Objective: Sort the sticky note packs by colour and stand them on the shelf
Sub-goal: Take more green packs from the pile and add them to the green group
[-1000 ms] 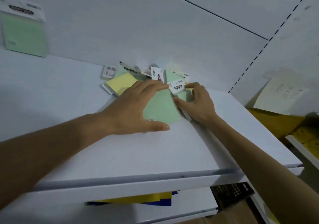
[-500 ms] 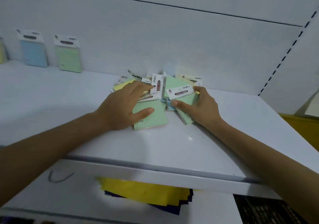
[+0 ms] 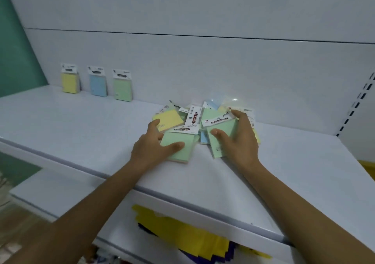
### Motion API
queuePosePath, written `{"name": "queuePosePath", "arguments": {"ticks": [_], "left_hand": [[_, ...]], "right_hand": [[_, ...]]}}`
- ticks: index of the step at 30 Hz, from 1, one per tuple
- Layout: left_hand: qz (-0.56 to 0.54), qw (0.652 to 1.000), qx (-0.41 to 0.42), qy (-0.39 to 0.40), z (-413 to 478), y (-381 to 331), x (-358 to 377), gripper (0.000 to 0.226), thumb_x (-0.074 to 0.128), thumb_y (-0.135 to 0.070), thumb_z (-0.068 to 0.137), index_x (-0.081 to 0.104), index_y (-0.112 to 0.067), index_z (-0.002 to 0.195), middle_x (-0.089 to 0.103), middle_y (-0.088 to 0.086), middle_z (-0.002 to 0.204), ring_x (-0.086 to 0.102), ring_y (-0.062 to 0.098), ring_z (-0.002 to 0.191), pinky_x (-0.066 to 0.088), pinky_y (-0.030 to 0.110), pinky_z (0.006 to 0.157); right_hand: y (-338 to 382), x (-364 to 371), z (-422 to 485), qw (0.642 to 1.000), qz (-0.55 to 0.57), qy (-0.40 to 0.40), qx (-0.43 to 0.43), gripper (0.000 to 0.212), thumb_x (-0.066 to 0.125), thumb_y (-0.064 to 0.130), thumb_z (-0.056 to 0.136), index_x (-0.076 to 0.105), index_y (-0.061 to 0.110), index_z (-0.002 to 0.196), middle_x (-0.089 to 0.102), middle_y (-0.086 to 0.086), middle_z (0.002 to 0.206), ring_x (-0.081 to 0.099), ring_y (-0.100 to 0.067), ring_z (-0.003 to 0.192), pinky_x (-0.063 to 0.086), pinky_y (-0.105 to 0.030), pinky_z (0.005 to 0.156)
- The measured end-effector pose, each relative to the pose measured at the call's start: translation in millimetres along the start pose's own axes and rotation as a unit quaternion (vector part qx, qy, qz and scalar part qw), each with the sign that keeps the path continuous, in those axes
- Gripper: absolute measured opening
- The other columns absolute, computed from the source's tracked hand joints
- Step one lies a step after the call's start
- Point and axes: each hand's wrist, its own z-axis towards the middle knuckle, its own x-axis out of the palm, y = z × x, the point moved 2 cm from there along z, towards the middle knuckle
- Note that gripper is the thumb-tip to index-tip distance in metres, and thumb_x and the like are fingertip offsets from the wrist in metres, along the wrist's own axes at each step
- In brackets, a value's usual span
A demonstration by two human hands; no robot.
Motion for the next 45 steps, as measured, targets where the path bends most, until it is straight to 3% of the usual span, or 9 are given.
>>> {"name": "queuePosePath", "arguments": {"ticks": [4, 8, 11, 19, 24, 29, 34, 40, 45], "left_hand": [[-0.228, 0.971, -0.023, -0.073, -10, 4, -10, 0.085, 0.082, -0.02, 0.07, 0.035, -0.016, 0.141, 0.062, 0.008, 0.114, 0.061, 0.019, 0.096, 0.052, 0.025, 0.077], [-0.391, 0.913, -0.018, -0.118, -16, 10, -22, 0.028, 0.066, 0.0, 0.08, 0.064, -0.015, 0.104, 0.07, 0.004, 0.093, 0.068, 0.015, 0.076, 0.057, 0.023, 0.06], [-0.438, 0.887, -0.019, -0.146, -17, 14, -24, 0.028, 0.064, 0.001, 0.082, 0.063, -0.018, 0.102, 0.07, 0.001, 0.094, 0.07, 0.009, 0.074, 0.059, 0.027, 0.065], [-0.462, 0.871, -0.033, -0.164, -12, 12, -25, 0.016, 0.057, -0.013, 0.092, 0.055, -0.02, 0.105, 0.067, 0.001, 0.1, 0.067, 0.014, 0.084, 0.055, 0.042, 0.078], [-0.439, 0.888, -0.054, -0.125, -14, 13, -25, 0.031, 0.066, -0.013, 0.086, 0.055, -0.01, 0.115, 0.068, 0.008, 0.108, 0.068, 0.016, 0.085, 0.057, 0.039, 0.075], [-0.453, 0.888, -0.023, -0.072, -22, 8, -32, 0.015, 0.068, -0.008, 0.083, 0.063, -0.022, 0.087, 0.069, -0.002, 0.088, 0.068, 0.01, 0.073, 0.057, 0.031, 0.066], [-0.485, 0.868, -0.057, -0.088, -41, 28, -68, 0.029, 0.071, -0.009, 0.08, 0.055, -0.012, 0.104, 0.066, 0.005, 0.101, 0.065, 0.019, 0.088, 0.056, 0.033, 0.071], [-0.474, 0.869, -0.055, -0.131, -76, 100, -171, 0.033, 0.072, -0.014, 0.08, 0.055, -0.013, 0.108, 0.067, 0.008, 0.106, 0.066, 0.021, 0.088, 0.055, 0.033, 0.068], [-0.466, 0.873, -0.019, -0.143, -107, 155, -250, 0.041, 0.067, -0.009, 0.085, 0.049, -0.021, 0.12, 0.066, -0.006, 0.1, 0.066, 0.009, 0.082, 0.055, 0.026, 0.06]], "right_hand": [[5, 5, -10, 0.986, 0.154, 0.058, -0.015, 0.048, 0.055, 0.017, 0.089, 0.038, 0.025, 0.133, 0.058, 0.004, 0.116, 0.057, -0.016, 0.109, 0.049, -0.043, 0.093], [10, 11, -14, 0.956, 0.261, 0.101, 0.082, 0.044, 0.063, 0.005, 0.086, 0.049, 0.014, 0.127, 0.065, -0.005, 0.099, 0.065, -0.025, 0.094, 0.054, -0.046, 0.085], [13, 12, -18, 0.936, 0.295, 0.138, 0.134, 0.02, 0.065, 0.003, 0.085, 0.06, 0.006, 0.103, 0.068, -0.015, 0.104, 0.066, -0.035, 0.097, 0.055, -0.053, 0.083], [13, 16, -22, 0.964, 0.202, 0.158, 0.077, 0.013, 0.058, 0.014, 0.092, 0.05, 0.023, 0.094, 0.066, -0.004, 0.106, 0.066, -0.017, 0.09, 0.056, -0.028, 0.07], [19, 18, -24, 0.98, 0.128, 0.138, 0.071, 0.014, 0.056, 0.016, 0.093, 0.045, 0.012, 0.102, 0.063, -0.002, 0.103, 0.063, -0.008, 0.08, 0.05, -0.014, 0.055], [34, 21, -36, 0.993, 0.045, 0.076, 0.083, 0.021, 0.054, 0.02, 0.094, 0.045, 0.009, 0.108, 0.06, -0.005, 0.107, 0.058, -0.018, 0.087, 0.044, -0.02, 0.059], [55, 30, -63, 0.987, 0.04, 0.0, 0.155, 0.028, 0.057, 0.023, 0.092, 0.046, 0.01, 0.114, 0.061, -0.01, 0.118, 0.059, -0.027, 0.103, 0.05, -0.044, 0.088], [113, 89, -101, 0.986, 0.019, -0.038, 0.162, 0.033, 0.056, 0.027, 0.092, 0.045, 0.009, 0.116, 0.059, -0.012, 0.117, 0.058, -0.031, 0.105, 0.051, -0.042, 0.083], [189, 184, -131, 0.99, 0.077, 0.048, 0.11, 0.024, 0.061, 0.023, 0.089, 0.048, 0.012, 0.107, 0.06, -0.011, 0.109, 0.061, -0.028, 0.097, 0.053, -0.043, 0.083]]}}
